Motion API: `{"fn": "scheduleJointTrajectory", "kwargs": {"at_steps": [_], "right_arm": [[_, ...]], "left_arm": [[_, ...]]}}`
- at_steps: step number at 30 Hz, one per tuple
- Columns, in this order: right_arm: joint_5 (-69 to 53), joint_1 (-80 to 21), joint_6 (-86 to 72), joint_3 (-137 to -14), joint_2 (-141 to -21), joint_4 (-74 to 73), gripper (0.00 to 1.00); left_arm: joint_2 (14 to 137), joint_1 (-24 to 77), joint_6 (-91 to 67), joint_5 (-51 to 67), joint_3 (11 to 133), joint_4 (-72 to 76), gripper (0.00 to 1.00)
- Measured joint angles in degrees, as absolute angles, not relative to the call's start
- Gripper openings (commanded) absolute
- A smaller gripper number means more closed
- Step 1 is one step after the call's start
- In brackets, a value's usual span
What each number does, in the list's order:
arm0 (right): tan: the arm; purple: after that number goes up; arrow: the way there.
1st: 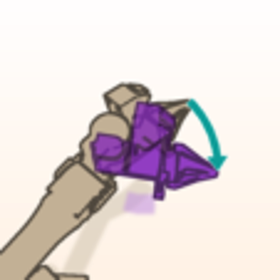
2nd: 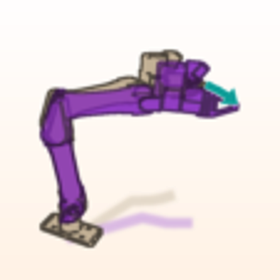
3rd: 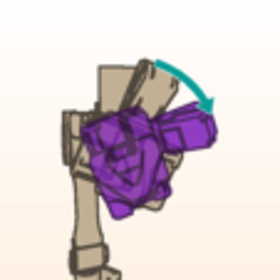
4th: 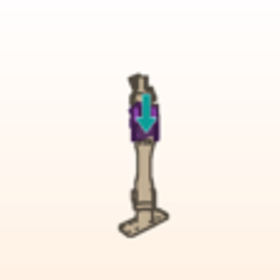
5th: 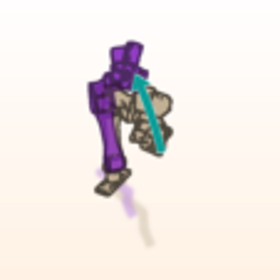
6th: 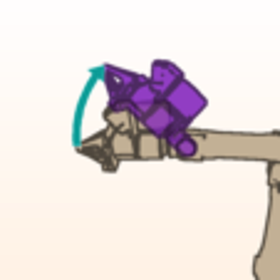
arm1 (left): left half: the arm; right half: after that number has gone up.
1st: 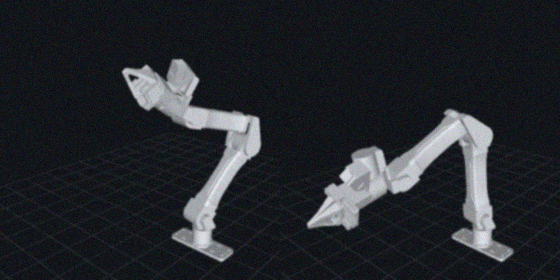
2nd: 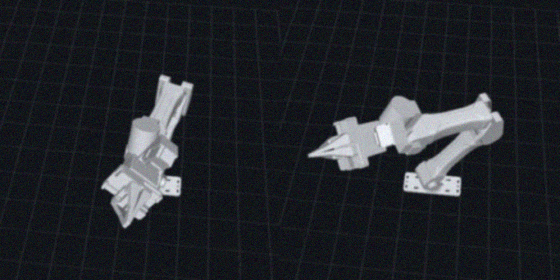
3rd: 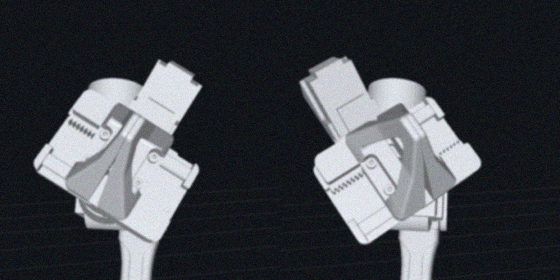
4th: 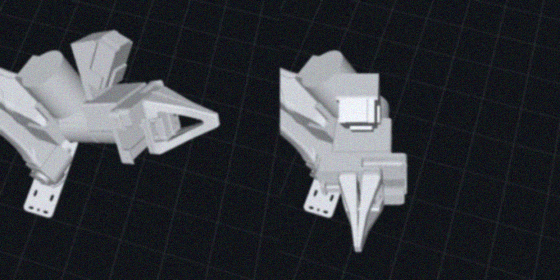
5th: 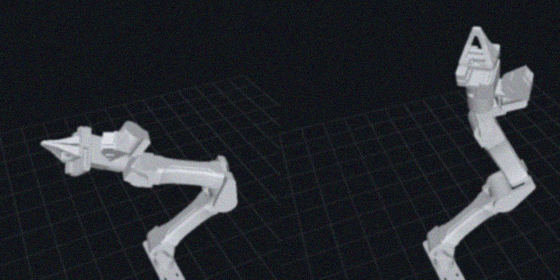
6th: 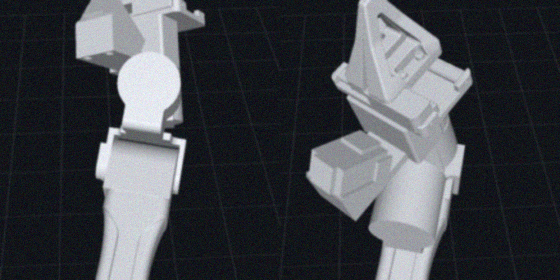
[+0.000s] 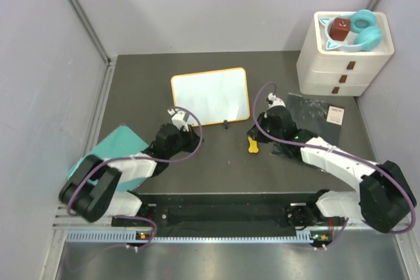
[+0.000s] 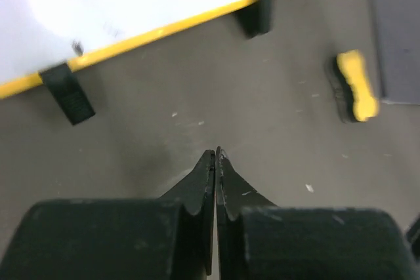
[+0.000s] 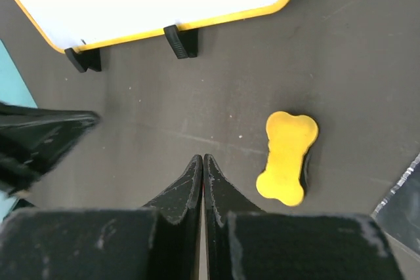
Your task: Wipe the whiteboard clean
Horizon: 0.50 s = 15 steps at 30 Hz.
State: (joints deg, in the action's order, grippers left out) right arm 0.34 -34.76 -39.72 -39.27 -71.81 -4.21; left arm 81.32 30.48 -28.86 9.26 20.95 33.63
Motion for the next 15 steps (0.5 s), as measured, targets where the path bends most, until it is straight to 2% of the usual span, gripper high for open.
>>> {"fn": "scheduleJointTrajectory", "kwargs": {"at_steps": [2, 3, 4, 5, 6, 7, 9, 10, 13, 15], "right_arm": [[1.48, -34.76, -39.20, -39.03, -69.47, -5.91, 0.03], [2.04, -34.76, -38.92, -39.00, -68.14, -7.01, 0.09], [2.83, -34.76, -38.59, -39.00, -66.78, -8.01, 0.22], [3.55, -34.76, -38.28, -39.00, -65.49, -9.02, 0.28], [4.16, -34.76, -38.00, -39.00, -64.51, -9.91, 0.34], [5.02, -34.76, -37.54, -39.00, -63.33, -11.03, 0.46], [6.55, -34.76, -36.82, -39.00, -60.95, -13.32, 0.59], [7.14, -34.76, -36.62, -39.00, -59.99, -14.26, 0.75], [9.21, -34.81, -35.33, -39.00, -56.84, -17.23, 0.99], [10.44, -34.81, -34.44, -39.00, -54.78, -19.07, 0.99]], "left_arm": [[75.37, 30.57, -28.01, 9.63, 21.21, 30.57, 0.24], [72.05, 30.61, -27.42, 9.63, 21.80, 28.25, 0.32], [68.51, 30.63, -27.00, 9.54, 22.81, 25.47, 0.39], [66.46, 30.63, -26.41, 9.39, 23.46, 23.97, 0.55], [64.18, 30.63, -26.20, 8.91, 24.34, 22.13, 0.63], [62.22, 30.63, -25.82, 8.27, 25.02, 20.32, 0.99], [59.07, 30.63, -24.99, 6.55, 26.02, 16.51, 0.99], [58.08, 30.63, -25.21, 5.91, 26.33, 14.98, 0.99], [55.79, 30.50, -24.88, 2.57, 27.62, 8.88, 0.99], [55.09, 30.44, -24.91, 0.12, 28.56, 5.28, 0.99]]}}
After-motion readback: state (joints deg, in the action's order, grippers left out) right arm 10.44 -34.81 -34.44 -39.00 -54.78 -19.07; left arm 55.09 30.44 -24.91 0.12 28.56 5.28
